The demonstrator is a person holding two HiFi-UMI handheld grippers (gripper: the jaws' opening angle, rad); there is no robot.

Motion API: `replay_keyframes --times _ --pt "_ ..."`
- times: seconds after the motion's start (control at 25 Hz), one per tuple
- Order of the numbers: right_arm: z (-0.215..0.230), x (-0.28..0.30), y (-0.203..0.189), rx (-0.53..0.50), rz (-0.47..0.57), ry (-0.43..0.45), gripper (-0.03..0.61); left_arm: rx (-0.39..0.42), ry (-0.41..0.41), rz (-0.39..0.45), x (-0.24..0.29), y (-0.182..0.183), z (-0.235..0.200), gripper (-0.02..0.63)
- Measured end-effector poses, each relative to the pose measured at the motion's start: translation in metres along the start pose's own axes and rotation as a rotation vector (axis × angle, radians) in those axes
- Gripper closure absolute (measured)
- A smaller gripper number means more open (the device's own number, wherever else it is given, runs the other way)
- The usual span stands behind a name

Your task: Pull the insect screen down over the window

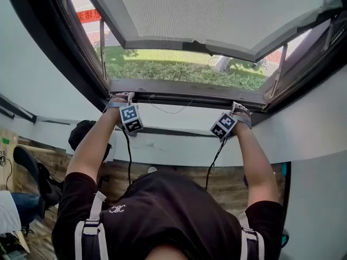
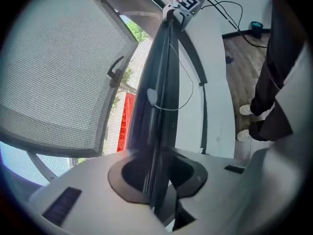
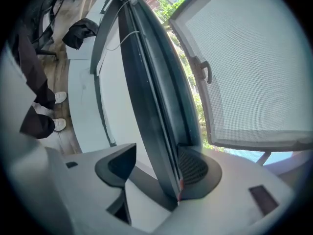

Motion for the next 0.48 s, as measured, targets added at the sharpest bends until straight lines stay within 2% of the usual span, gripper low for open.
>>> replay_keyframes --times 0.16,0.28,0.4,0.48 --pt "0.001 -0.003 0.000 0.018 0.017 -0.003 0.290 0.004 0.010 0.001 -0.003 0.000 0.001 0.514" --pt "0.003 -0.010 0.002 0.100 0.048 0.016 0.290 -0.050 0.003 0.009 -0.005 0.000 0.001 0.508" --pt "0.012 -0.023 0.007 0.225 0.110 0.021 0.308 -0.184 -0.013 0.049 -0.013 0.001 -0.006 0.513" --pt "0.018 -0.032 0.012 0.341 0.174 0.024 0.368 -0.361 -0.035 0.100 -0.023 0.002 -0.015 0.539"
Point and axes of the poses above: the fingertips, and each gripper's own axes: x forward along the fingers, z to its right, y out of its top, the point moved 3 cm from there along -x, backward along the fingers, and after that the axes turned 4 degrees about -x, right-handed, at the moved point
